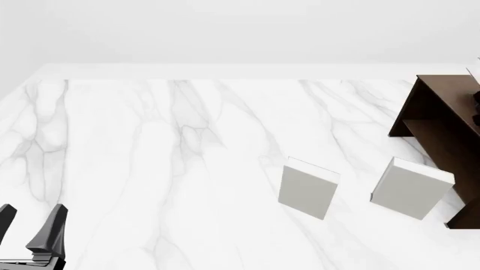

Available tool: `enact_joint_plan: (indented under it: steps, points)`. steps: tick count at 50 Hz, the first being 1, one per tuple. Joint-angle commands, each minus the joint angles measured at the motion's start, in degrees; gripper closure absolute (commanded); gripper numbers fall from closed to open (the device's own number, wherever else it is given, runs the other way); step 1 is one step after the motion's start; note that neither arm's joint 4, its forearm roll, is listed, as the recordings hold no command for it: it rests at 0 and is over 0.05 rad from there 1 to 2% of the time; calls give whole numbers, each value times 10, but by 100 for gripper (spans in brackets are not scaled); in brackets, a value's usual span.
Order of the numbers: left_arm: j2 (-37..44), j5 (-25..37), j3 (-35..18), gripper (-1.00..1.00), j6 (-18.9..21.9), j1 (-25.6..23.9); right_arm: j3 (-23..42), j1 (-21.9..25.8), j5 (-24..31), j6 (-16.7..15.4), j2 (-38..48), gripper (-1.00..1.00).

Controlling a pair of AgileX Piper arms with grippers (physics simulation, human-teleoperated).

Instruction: Pick up the book on the left and place it on top of the shelf.

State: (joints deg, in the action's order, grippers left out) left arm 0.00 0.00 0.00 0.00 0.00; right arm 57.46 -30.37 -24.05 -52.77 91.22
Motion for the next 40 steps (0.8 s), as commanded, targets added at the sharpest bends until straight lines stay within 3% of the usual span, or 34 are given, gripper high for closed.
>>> enact_joint_plan:
  steps: [1, 40]
  points:
    - [0, 0, 0, -100, 0, 0, 1, 7, 3, 9, -4, -100]
    - [0, 0, 0, -100, 0, 0, -119, 60, -29, 73, -119, -100]
